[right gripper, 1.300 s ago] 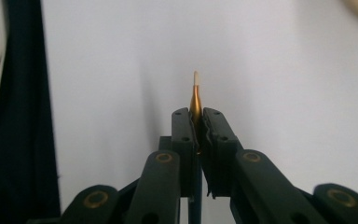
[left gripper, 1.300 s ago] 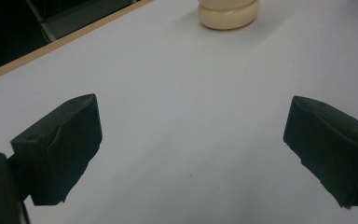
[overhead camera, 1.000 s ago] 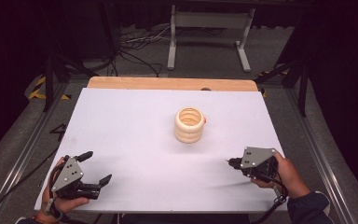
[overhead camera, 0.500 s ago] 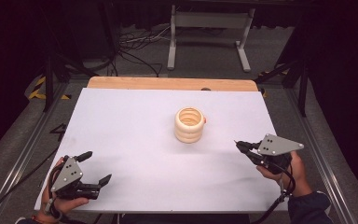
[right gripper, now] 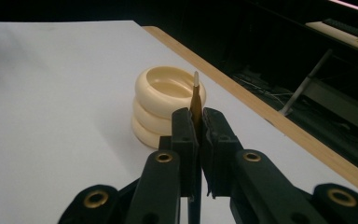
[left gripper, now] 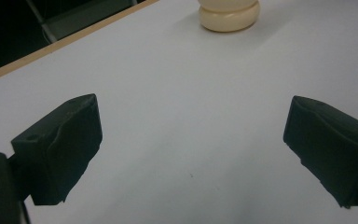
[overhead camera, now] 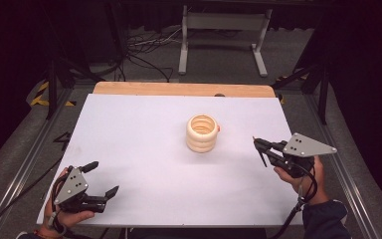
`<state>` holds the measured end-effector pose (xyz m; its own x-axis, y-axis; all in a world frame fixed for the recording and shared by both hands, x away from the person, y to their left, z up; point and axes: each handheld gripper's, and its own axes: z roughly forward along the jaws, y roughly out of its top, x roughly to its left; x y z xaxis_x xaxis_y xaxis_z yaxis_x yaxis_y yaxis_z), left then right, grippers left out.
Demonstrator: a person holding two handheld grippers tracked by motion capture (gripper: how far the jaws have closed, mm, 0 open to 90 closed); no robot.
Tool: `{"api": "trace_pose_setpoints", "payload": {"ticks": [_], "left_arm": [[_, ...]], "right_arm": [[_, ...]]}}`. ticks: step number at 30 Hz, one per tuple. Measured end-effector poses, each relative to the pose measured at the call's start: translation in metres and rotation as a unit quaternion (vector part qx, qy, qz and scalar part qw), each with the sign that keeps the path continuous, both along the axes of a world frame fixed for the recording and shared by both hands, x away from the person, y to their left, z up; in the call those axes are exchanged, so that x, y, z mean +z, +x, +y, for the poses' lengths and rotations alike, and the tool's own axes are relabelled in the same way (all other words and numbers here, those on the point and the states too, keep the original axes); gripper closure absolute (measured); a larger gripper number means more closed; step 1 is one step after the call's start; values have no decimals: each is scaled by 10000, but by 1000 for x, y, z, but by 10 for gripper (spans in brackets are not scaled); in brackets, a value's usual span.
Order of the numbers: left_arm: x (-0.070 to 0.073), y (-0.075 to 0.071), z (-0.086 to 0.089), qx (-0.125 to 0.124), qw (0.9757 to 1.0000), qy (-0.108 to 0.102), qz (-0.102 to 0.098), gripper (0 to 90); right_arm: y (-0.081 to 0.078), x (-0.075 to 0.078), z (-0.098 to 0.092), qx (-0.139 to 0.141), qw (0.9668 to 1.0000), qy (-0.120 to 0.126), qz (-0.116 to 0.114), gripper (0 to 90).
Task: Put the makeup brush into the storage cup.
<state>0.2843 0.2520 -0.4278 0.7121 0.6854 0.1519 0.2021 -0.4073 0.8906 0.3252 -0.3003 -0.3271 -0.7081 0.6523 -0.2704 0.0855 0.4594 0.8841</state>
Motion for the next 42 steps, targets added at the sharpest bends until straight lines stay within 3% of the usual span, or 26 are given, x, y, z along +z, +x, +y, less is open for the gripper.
{"api": "trace_pose_setpoints", "payload": {"ticks": [6,13,24,27,36,42], "left_arm": [[1,-1,0,28,10000,-45,-48,51],[2,-1,1,61,9999,-109,-89,51],[6,-5,5,275,9984,-341,-357,48],[6,-5,5,270,9983,-357,-366,46],[6,-5,5,265,9982,-392,-377,47],[6,-5,6,281,9980,-424,-379,46]], "right_arm": [[5,3,7,22,9995,304,-31,848],[8,7,13,-26,9989,442,-150,847],[15,15,16,-145,9968,717,-313,847],[20,18,17,-210,9952,890,-357,847],[29,20,21,-196,9930,1110,-344,847],[36,25,22,-225,9882,1460,-402,847]]}}
